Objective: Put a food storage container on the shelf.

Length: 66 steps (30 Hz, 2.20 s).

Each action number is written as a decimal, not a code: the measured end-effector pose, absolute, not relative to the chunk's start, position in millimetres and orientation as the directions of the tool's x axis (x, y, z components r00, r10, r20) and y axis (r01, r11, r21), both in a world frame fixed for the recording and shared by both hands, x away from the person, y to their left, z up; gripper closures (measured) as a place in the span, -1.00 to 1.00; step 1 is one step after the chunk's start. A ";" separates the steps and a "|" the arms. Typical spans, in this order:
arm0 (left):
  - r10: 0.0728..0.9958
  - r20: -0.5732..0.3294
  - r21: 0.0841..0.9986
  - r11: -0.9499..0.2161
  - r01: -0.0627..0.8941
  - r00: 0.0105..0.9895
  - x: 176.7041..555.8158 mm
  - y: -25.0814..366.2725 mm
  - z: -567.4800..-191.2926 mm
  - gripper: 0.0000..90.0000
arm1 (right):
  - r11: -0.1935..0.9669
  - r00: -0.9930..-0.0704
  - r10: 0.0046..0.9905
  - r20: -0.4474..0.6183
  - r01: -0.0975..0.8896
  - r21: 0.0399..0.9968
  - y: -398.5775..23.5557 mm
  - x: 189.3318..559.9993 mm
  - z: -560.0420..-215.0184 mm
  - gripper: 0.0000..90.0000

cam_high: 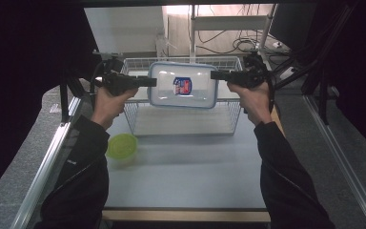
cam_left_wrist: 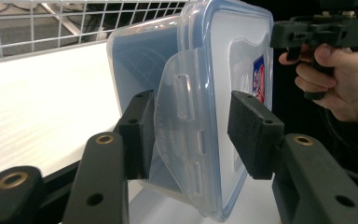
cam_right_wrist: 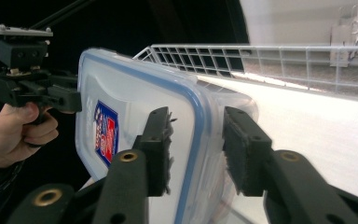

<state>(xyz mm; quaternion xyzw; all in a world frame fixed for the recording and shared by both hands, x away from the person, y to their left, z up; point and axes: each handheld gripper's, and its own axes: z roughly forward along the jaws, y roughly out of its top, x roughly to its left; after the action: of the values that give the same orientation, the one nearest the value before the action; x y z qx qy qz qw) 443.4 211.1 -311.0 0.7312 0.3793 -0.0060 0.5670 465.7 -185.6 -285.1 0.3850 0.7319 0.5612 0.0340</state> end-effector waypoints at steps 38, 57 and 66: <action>0.727 -0.355 0.859 0.005 0.513 0.588 456.7 202.2 -322.7 0.28 | 0.132 -0.641 0.740 0.203 0.434 0.891 -165.4 476.6 -293.9 0.39; 0.746 -0.332 0.859 -0.014 0.512 0.578 453.3 196.1 -319.0 0.30 | 0.275 -0.770 0.627 0.119 0.362 0.891 -176.1 380.4 -315.7 0.92; 0.685 -0.363 0.877 0.022 0.481 0.631 418.8 220.0 -328.0 0.41 | 0.294 -0.791 0.594 0.145 0.381 0.876 -162.9 387.7 -333.7 0.98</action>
<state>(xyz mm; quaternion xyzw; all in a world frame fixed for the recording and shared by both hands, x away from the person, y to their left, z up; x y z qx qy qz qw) 418.8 220.0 -328.0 0.6937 0.4203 0.0886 0.5782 387.7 -162.9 -333.7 0.3059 0.7976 0.5093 0.1045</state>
